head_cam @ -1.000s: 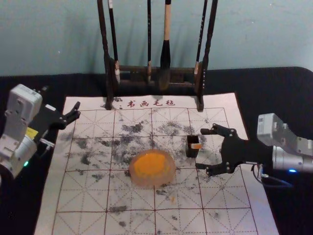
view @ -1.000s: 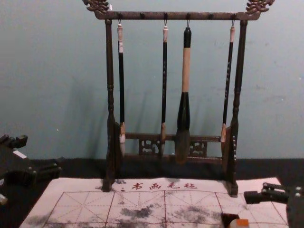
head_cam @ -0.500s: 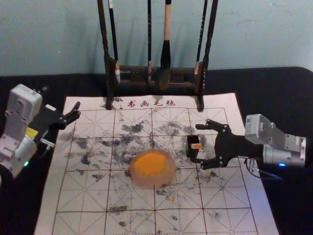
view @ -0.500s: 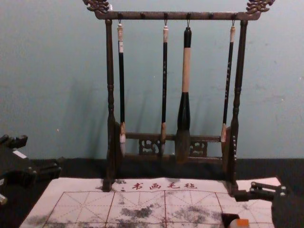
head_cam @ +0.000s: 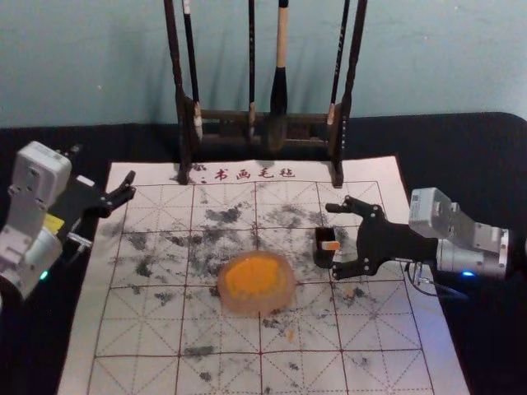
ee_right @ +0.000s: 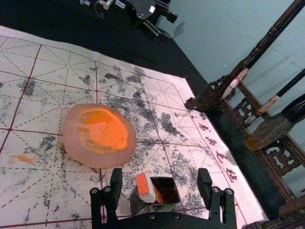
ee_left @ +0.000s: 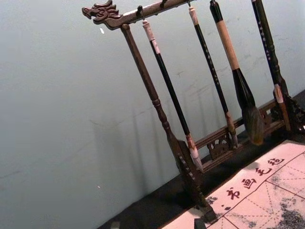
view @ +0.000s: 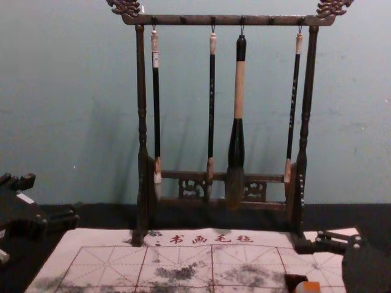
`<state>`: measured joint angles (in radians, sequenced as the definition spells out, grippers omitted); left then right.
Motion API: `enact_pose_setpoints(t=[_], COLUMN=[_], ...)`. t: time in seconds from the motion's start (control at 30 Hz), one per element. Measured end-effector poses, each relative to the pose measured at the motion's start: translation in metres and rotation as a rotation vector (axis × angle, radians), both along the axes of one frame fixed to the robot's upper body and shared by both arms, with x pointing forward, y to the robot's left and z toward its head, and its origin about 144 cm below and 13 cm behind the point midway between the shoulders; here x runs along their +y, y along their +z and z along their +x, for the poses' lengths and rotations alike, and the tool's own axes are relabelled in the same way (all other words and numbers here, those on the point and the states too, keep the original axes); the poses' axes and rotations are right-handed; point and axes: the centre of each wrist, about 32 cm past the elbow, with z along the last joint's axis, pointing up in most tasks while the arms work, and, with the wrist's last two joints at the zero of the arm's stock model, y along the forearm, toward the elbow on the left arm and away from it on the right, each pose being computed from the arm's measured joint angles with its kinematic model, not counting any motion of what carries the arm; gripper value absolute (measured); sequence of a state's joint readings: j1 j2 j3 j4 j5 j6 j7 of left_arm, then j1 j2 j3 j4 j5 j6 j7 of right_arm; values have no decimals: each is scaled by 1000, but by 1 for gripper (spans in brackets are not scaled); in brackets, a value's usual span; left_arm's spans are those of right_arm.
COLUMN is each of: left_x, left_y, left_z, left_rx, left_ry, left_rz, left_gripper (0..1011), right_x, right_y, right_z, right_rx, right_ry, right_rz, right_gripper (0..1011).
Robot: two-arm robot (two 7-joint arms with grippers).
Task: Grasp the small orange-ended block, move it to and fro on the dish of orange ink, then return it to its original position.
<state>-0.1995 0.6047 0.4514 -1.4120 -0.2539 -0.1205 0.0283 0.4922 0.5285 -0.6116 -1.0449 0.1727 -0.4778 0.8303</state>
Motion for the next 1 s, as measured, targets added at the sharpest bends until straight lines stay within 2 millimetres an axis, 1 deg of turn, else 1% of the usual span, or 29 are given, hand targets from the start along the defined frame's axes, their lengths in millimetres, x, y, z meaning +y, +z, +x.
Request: enact_pose_setpoints(t=[0.63, 1.0], left_x=[0, 0], left_y=[0, 0], left_z=[0, 0], left_rx=[0, 0], left_ry=[0, 0], left_rz=[0, 0], left_gripper=[1001, 1001], right_x=[-1, -1], right_y=[0, 1], right_z=[-3, -5], right_rx=[28, 30], right_ry=[38, 33], right_rz=[3, -3], right_gripper=[1000, 1002])
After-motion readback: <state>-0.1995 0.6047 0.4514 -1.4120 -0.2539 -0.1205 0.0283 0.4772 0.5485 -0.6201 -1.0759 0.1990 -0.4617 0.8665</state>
